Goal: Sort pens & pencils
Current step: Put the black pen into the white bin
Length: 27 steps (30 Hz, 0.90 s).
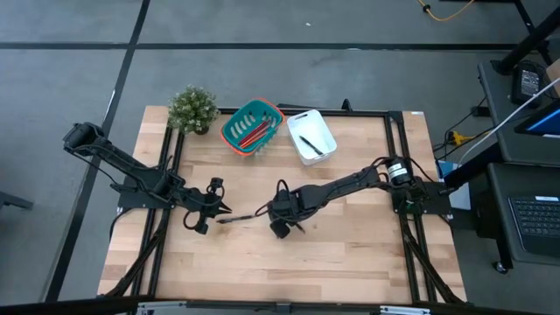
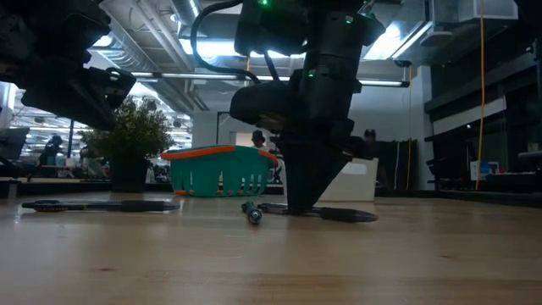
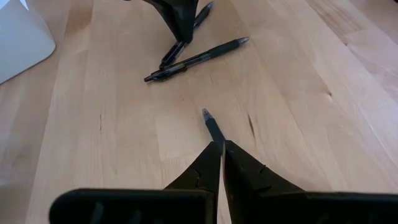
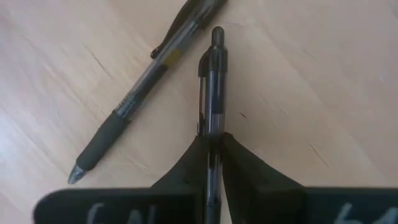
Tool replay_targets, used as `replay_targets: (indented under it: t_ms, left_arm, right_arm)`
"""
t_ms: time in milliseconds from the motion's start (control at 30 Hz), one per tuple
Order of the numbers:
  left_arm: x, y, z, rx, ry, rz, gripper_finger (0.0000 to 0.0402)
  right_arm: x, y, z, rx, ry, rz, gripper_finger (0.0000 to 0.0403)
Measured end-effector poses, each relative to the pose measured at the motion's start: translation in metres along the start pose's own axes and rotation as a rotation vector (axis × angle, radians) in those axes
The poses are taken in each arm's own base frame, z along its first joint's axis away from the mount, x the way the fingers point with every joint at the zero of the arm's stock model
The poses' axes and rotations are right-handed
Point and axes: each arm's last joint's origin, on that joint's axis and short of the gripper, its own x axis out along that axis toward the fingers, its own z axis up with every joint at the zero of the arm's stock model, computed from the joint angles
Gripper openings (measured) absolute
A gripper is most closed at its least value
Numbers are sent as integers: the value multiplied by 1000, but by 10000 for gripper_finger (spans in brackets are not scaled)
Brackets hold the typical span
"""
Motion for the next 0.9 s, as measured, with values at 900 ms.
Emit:
replay_targets:
  t_ms: [900]
  left_arm:
    - [0, 0, -3, -17, 26, 1, 14]
  right_arm:
    - [-85, 22, 20, -121, -162, -245, 23]
